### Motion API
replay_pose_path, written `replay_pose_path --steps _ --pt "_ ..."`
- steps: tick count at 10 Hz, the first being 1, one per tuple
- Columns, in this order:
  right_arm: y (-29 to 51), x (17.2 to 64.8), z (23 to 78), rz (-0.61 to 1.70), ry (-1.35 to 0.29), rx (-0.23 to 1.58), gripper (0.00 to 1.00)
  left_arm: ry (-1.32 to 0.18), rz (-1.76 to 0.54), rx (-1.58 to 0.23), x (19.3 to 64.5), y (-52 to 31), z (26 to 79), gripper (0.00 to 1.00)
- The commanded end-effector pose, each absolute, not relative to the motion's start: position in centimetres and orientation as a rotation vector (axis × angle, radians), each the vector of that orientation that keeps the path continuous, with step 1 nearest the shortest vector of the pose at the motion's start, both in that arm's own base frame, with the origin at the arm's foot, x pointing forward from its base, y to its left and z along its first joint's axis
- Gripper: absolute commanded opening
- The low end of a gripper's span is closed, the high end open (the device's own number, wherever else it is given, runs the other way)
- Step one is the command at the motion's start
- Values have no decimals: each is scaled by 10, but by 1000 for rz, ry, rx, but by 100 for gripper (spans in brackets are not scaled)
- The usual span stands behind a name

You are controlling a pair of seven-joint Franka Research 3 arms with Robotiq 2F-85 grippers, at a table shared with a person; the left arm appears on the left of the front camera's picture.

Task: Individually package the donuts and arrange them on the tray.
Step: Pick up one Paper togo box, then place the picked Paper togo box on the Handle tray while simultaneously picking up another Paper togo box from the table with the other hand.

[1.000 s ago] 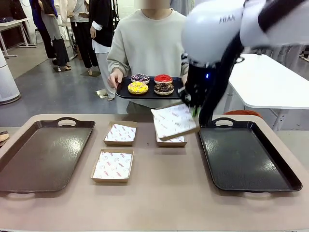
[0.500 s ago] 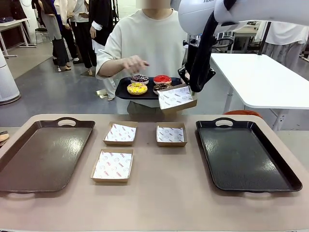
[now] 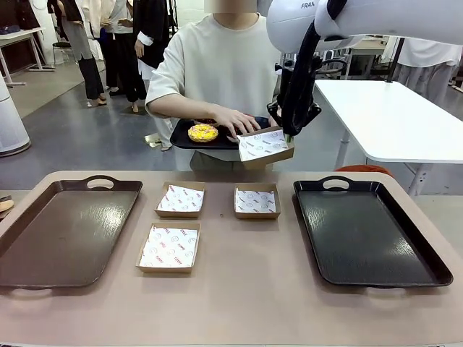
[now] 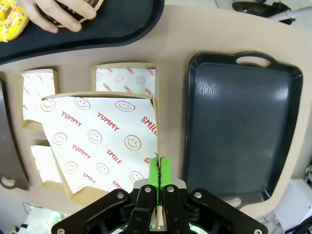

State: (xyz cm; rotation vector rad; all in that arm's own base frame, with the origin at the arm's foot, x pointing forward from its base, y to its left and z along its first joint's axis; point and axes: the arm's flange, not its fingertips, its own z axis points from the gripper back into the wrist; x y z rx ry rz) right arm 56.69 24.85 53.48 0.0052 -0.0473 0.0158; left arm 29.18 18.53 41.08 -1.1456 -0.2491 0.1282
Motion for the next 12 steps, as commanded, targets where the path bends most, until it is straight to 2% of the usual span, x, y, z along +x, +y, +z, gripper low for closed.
replay_pose_path --steps 1,12 --pt "246 562 535 15 -46 3 0 -261 141 -1149 292 185 412 100" --pt "246 562 535 15 -46 3 0 -261 141 -1149 292 185 412 100"
